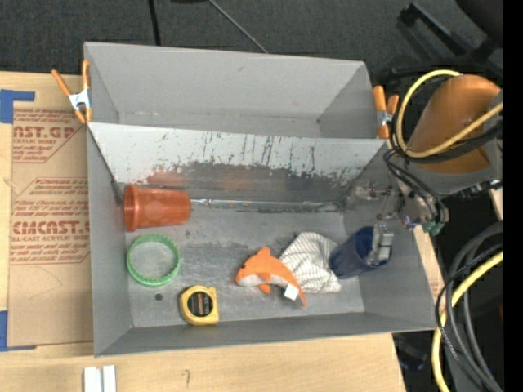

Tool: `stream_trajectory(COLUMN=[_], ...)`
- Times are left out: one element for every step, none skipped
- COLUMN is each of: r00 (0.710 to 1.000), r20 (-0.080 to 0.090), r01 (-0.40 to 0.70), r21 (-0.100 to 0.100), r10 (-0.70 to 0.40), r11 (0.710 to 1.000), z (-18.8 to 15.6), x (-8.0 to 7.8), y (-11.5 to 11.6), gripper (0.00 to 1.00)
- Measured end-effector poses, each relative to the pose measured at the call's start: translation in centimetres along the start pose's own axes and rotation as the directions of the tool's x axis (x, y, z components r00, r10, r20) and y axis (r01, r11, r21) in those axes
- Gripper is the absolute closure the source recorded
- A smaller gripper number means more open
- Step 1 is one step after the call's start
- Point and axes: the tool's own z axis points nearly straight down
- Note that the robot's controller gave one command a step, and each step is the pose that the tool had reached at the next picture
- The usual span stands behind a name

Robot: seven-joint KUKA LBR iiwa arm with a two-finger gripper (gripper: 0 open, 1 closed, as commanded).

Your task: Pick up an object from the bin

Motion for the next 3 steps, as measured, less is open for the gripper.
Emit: stream_trajectory(r00=[1.000,1.000,1.000], r20=[0.007,0.007,0.001], r01=[0.002,0.002,0.018], r21=[0.001,0.001,0.000], r10=[-0.002,-0.002,-0.018], r11=[1.000,1.000,1.000], z=[-0.5,-0.5,-5.6], x=[-0.2,-0.2,0.3], y=[0.1,0.1,0.6], gripper=[1.00,1.00,1.00])
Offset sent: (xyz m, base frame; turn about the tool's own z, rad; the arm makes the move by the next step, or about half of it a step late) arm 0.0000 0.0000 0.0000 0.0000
